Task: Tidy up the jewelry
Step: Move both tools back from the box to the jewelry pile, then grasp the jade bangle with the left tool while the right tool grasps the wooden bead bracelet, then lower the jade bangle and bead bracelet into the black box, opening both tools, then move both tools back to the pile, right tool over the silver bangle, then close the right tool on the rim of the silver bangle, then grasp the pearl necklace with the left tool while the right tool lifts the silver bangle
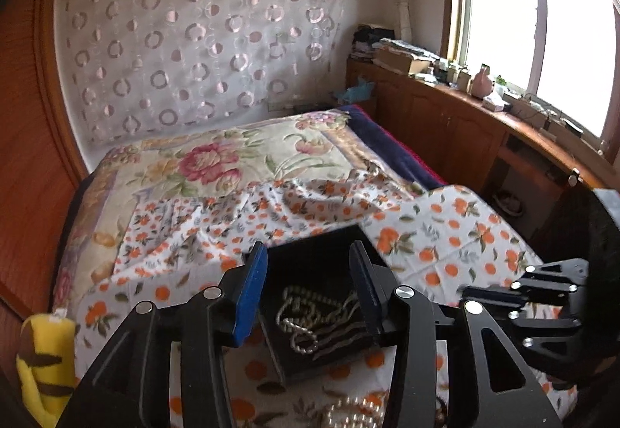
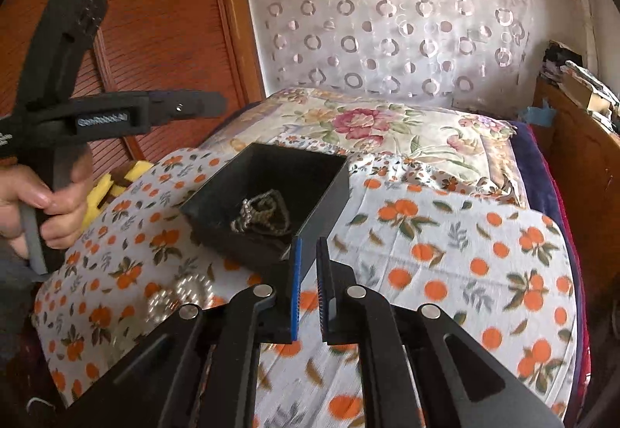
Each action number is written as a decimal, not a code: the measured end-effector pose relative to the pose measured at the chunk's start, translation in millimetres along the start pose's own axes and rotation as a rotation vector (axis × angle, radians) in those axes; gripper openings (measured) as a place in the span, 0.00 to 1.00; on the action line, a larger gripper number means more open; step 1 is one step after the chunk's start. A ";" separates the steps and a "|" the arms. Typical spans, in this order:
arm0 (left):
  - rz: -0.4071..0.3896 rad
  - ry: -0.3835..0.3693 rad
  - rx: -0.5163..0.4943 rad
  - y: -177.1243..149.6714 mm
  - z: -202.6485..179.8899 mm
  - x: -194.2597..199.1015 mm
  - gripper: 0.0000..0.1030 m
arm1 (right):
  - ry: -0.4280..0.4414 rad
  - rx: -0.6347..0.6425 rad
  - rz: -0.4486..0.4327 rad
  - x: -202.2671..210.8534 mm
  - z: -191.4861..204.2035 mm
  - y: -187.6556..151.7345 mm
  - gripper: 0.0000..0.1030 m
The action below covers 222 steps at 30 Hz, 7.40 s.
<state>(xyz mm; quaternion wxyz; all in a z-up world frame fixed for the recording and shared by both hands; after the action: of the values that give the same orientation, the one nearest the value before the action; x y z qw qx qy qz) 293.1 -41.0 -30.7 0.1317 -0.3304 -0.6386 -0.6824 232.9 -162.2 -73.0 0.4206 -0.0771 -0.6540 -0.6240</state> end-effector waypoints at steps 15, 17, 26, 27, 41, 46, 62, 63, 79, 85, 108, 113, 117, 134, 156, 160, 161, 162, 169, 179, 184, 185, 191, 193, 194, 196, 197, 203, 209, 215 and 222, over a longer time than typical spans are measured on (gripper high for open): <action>0.086 0.064 0.068 -128.9 4.5 43.7 0.66 | 0.065 0.015 0.090 19.7 52.7 -72.4 0.23; 0.087 0.071 0.074 -139.4 3.6 48.9 0.66 | 0.075 0.018 0.110 17.0 59.3 -78.2 0.23; 0.111 0.075 0.074 -170.6 -4.4 62.6 0.70 | 0.067 0.029 0.169 3.3 70.3 -89.7 0.15; 0.115 0.074 0.073 -172.1 -5.0 62.6 0.70 | 0.063 0.042 0.157 6.8 72.2 -88.5 0.15; 0.153 0.028 0.078 -184.4 -11.7 59.7 0.55 | 0.012 0.081 0.001 74.2 74.0 -61.3 0.14; 0.196 0.019 0.073 -193.5 -13.2 53.5 0.22 | 0.006 0.069 -0.001 77.6 66.7 -62.4 0.14; 0.099 0.014 0.103 -168.5 -12.3 78.2 0.07 | 0.002 0.079 -0.045 83.4 66.2 -45.7 0.14; 0.091 0.015 0.102 -165.1 -12.7 79.9 0.07 | 0.000 0.083 -0.051 84.4 66.6 -41.9 0.14; 0.008 0.032 0.124 -100.9 4.8 66.3 0.07 | -0.006 0.138 -0.103 71.2 55.1 27.4 0.14; -0.014 0.035 0.139 -77.5 18.1 57.5 0.07 | 0.014 0.143 -0.128 51.6 48.1 63.9 0.14; -0.005 0.025 0.154 -38.1 41.1 3.9 0.07 | 0.015 0.098 -0.036 -34.3 4.7 66.5 0.21; 0.011 0.030 0.134 -29.9 35.8 -13.9 0.07 | 0.002 0.072 -0.027 -26.9 -11.8 49.7 0.27; 0.038 0.028 0.114 -28.2 30.6 -30.4 0.07 | -0.021 0.044 -0.011 -25.4 -24.5 29.8 0.27; 0.030 0.021 0.106 -33.5 25.2 -21.3 0.36 | 0.006 0.035 0.050 -12.7 -10.4 -13.1 0.27; 0.121 0.036 0.129 -131.5 28.3 24.4 0.46 | 0.071 0.128 0.199 -29.6 51.7 -56.3 0.23; 0.138 0.023 0.123 -140.7 23.1 22.7 0.47 | 0.079 0.121 0.226 -33.8 50.6 -60.1 0.11; 0.140 0.018 0.122 -142.7 21.7 22.6 0.47 | 0.090 0.121 0.227 -33.6 51.2 -60.3 0.07; 0.142 0.015 0.123 -143.8 20.6 22.6 0.47 | 0.090 0.124 0.224 -32.8 50.9 -59.8 0.06; 0.146 0.009 0.133 -146.2 19.9 22.4 0.47 | 0.073 0.122 0.178 -21.5 49.5 -51.1 0.05; 0.153 -0.003 0.127 -148.0 14.4 21.5 0.47 | 0.032 0.132 0.088 0.8 41.7 -27.2 0.05; 0.155 -0.008 0.126 -148.3 12.2 22.0 0.47 | 0.011 0.117 0.088 1.9 30.3 -27.3 0.05; 0.157 -0.015 0.125 -148.7 11.1 22.1 0.47 | 0.007 0.114 0.090 1.3 28.7 -28.5 0.05; 0.175 -0.029 0.103 -153.6 5.2 20.9 0.47 | 0.005 0.092 0.108 -3.9 22.7 -38.3 0.05; 0.180 -0.023 0.097 -154.6 4.7 19.8 0.46 | 0.008 0.089 0.110 -4.7 22.5 -40.2 0.05; 0.181 -0.022 0.097 -154.6 5.3 19.1 0.44 | 0.009 0.088 0.110 -4.9 22.7 -41.1 0.05; 0.187 -0.017 0.099 -154.3 6.6 16.6 0.38 | 0.012 0.088 0.109 -4.9 23.2 -41.5 0.05; 0.189 -0.014 0.099 -154.0 7.4 15.5 0.37 | 0.013 0.088 0.107 -5.0 24.1 -41.4 0.05; 0.218 0.011 0.076 -152.7 8.0 6.4 0.34 | 0.017 0.086 0.104 -4.0 25.3 -41.7 0.05; 0.234 -0.015 0.063 -153.9 1.2 8.1 0.34 | 0.016 0.078 0.111 -3.1 24.4 -45.0 0.05; 0.243 -0.032 0.022 -146.7 -6.6 -0.2 0.34 | 0.023 0.083 0.103 1.2 24.9 -45.6 0.05; 0.303 -0.082 -0.047 -136.3 -13.9 -19.1 0.25 | 0.016 0.075 0.085 12.2 22.8 -44.0 0.05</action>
<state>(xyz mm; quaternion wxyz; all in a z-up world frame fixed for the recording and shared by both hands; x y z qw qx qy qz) 221.4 -38.5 -148.9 0.1994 -0.4535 -0.5702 -0.6554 187.2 -156.6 -95.2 0.4546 -0.0840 -0.6696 -0.5814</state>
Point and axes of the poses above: each gripper's, at about its wrist camera, not at the fingertips, and x roughly against the way its jaws point, z to its left, y to its top, the point moved 5 cm from there along -x, roughly the way its jaws point, and after that the axes turned 2 degrees about x, right-handed, at the moved point
